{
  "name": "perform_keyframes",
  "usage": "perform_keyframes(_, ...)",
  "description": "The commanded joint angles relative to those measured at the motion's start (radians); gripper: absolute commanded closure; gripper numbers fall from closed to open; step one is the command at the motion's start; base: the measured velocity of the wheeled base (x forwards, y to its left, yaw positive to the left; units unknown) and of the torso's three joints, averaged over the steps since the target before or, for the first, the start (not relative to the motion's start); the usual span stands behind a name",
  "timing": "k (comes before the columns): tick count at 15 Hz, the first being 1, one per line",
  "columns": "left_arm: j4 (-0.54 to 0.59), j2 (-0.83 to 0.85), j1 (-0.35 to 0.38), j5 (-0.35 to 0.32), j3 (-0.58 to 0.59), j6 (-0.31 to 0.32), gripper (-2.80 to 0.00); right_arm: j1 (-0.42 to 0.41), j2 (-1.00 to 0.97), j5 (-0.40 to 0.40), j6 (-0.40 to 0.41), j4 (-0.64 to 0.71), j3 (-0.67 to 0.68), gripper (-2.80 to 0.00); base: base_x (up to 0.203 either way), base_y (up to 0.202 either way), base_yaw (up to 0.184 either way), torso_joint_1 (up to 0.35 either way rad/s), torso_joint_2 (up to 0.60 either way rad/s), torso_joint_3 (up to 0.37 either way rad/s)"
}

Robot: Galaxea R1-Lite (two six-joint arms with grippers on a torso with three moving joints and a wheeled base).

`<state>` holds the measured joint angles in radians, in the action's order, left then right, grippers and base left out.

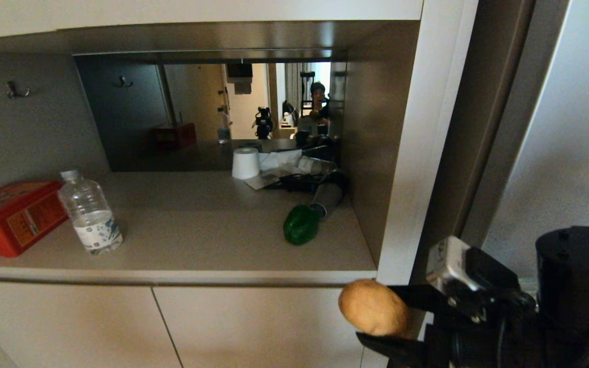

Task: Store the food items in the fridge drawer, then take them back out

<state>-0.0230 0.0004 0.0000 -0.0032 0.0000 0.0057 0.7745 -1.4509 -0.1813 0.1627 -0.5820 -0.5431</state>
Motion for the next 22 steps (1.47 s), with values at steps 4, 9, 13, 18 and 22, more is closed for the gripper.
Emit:
perform_keyframes(4, -0.001, 0.000, 0.000, 0.000, 0.011, 0.000, 0.00, -0.010, -0.190, 0.106, -0.010, -0.049, -0.163, 0.00, 0.000, 0.000, 0.000, 0.000, 0.00, 0.000)
perform_keyframes(9, 0.000, 0.000, 0.000, 0.000, 0.011, 0.000, 0.00, 0.000, -0.401, 0.274, -0.012, -0.074, -0.398, 0.00, 0.000, 0.000, 0.000, 0.000, 0.00, 0.000)
perform_keyframes(13, -0.002, 0.000, 0.000, 0.000, 0.011, 0.000, 0.00, -0.003, -0.612, 0.470, -0.012, -0.117, -0.655, 0.00, 0.000, 0.000, 0.000, 0.000, 0.00, 0.000)
perform_keyframes(18, 0.000, 0.000, 0.000, 0.000, 0.011, 0.000, 0.00, -0.002, -0.735, 0.454, -0.007, -0.118, -0.853, 0.00, 0.000, 0.000, 0.000, 0.000, 0.01, 0.000)
perform_keyframes(22, -0.001, 0.000, 0.000, 0.000, 0.011, 0.000, 0.00, -0.007, -0.860, 0.426, -0.006, -0.084, -1.065, 0.00, 0.000, 0.000, 0.000, 0.000, 0.00, 0.000)
